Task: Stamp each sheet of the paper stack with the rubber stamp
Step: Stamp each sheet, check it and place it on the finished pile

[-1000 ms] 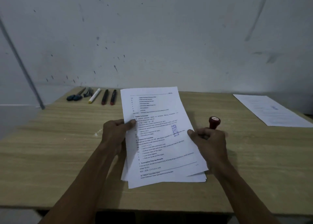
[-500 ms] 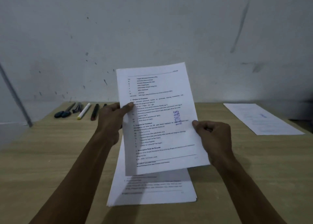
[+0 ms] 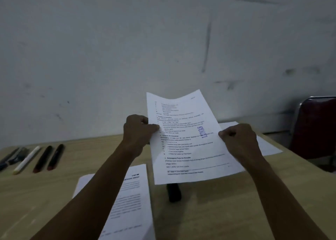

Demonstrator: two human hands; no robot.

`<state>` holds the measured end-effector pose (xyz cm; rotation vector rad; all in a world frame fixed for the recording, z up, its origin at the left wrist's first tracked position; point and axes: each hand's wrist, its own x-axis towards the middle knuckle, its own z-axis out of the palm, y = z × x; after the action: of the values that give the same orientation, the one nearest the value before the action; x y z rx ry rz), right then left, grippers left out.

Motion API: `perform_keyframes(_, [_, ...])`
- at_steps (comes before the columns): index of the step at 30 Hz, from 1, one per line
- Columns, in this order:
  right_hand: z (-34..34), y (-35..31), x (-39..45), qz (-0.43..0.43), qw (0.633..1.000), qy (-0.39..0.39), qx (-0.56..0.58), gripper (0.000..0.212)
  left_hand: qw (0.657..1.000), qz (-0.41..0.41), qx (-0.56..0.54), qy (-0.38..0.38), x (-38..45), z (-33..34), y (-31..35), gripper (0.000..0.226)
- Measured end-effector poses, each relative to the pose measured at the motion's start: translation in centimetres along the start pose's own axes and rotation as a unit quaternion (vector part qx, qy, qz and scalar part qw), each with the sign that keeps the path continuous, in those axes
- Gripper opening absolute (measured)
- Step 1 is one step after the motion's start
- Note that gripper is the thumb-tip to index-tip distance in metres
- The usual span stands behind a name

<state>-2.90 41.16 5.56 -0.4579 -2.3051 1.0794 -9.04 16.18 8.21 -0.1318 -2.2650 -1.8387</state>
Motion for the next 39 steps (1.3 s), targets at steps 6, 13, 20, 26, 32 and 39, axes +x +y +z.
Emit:
perform_keyframes(6, [-1.4, 6.6, 4.6, 0.066, 0.983, 0.016, -0.170, 0.020, 0.994, 0.006, 0.088, -0.061, 2.0, 10.3, 0.1, 0.010])
perform_keyframes(13, [-2.4, 13.3, 7.9, 0.123, 0.960, -0.001, -0.250, 0.024, 0.981, -0.061, 0.124, -0.139, 4.4, 21.5, -3.2, 0.017])
perform_keyframes(20, [-1.7, 19.0, 13.4, 0.128, 0.956, 0.021, -0.265, 0.020, 0.978, -0.068, 0.149, -0.130, 8.1, 28.1, -6.4, 0.019])
perform_keyframes(26, [-0.7, 22.0, 19.3, 0.104, 0.950, 0.037, -0.291, 0.023, 0.976, -0.047, 0.173, -0.126, 11.9, 32.6, -8.0, 0.019])
perform_keyframes(32, [0.6, 24.1, 22.5, 0.079, 0.947, 0.035, -0.308, 0.023, 0.973, -0.060, 0.187, -0.120, 14.2, 35.1, -9.0, 0.024])
perform_keyframes(39, [1.1, 25.5, 23.9, 0.073, 0.946, 0.053, -0.310, 0.027, 0.955, -0.042, 0.261, -0.132, 14.4, 36.2, -9.7, 0.022])
